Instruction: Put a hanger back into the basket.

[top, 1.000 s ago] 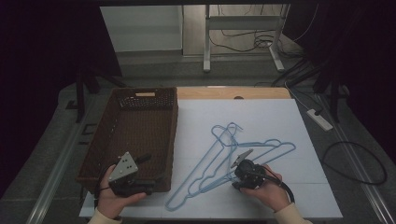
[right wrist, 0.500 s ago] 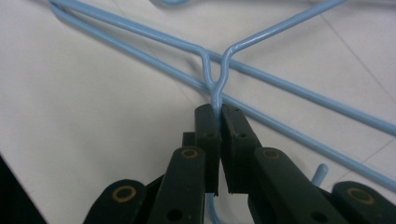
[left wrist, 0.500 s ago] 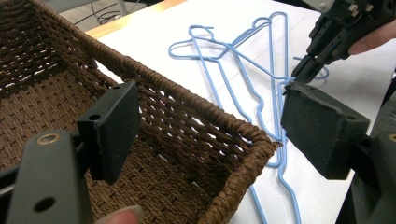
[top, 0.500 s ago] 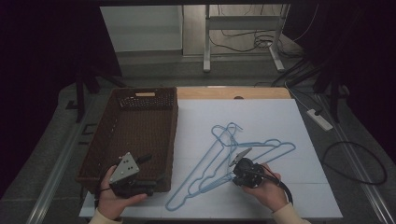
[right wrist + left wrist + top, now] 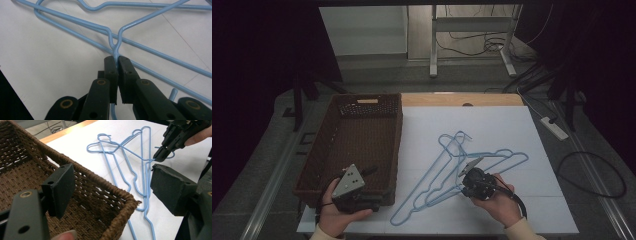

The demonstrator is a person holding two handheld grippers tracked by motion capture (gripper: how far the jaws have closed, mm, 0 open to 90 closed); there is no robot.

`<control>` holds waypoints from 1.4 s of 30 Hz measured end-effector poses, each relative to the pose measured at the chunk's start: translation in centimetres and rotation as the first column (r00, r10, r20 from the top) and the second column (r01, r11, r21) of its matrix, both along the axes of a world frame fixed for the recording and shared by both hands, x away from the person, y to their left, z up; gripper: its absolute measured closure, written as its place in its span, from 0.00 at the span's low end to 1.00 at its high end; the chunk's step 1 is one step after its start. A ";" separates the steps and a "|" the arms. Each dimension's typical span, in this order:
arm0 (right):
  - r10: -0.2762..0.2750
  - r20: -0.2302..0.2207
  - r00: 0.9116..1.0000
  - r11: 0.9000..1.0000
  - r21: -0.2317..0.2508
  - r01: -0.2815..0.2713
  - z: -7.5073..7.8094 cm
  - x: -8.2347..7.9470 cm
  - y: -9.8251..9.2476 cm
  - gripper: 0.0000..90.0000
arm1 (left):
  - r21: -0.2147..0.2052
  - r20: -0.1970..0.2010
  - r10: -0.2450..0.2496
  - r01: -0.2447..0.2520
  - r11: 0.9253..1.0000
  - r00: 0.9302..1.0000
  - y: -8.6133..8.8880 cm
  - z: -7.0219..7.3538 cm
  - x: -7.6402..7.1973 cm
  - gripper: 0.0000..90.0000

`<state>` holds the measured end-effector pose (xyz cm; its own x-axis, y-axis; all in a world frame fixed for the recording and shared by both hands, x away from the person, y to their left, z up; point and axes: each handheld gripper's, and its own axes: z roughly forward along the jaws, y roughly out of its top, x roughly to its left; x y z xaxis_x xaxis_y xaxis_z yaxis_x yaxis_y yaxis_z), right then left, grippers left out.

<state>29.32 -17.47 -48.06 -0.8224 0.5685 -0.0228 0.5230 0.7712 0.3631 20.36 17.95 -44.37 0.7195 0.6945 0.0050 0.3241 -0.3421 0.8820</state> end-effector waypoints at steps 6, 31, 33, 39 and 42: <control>-0.002 -0.005 1.000 1.000 0.005 0.002 0.1 0.1 -0.1 0.96 | 0.000 -0.003 -0.008 0.008 1.000 1.000 -0.5 0.3 -0.1 0.23; -0.010 0.005 1.000 0.999 0.047 0.010 1.5 -0.1 -0.3 0.96 | 0.065 -0.066 -0.124 0.129 0.990 0.990 -8.0 0.5 0.6 0.26; -0.010 0.005 1.000 0.999 0.051 0.010 1.5 -0.1 -0.3 0.96 | 0.073 -0.074 -0.122 0.127 0.989 0.990 -8.5 0.1 0.6 0.26; -0.010 0.005 1.000 0.999 0.049 0.010 1.5 -0.1 -0.3 0.96 | 0.103 -0.099 -0.146 0.156 0.982 0.984 -10.0 -0.6 0.7 0.26; -0.010 0.005 1.000 0.999 0.049 0.010 1.5 -0.1 -0.2 0.96 | 0.112 -0.106 -0.154 0.166 0.980 0.982 -10.5 -0.9 0.8 0.26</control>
<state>29.20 -17.72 -46.54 -0.8167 0.5770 0.0009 0.5284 0.7473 0.4029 21.15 7.43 -45.27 0.8225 0.5687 0.0063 0.3382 -0.4980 0.7985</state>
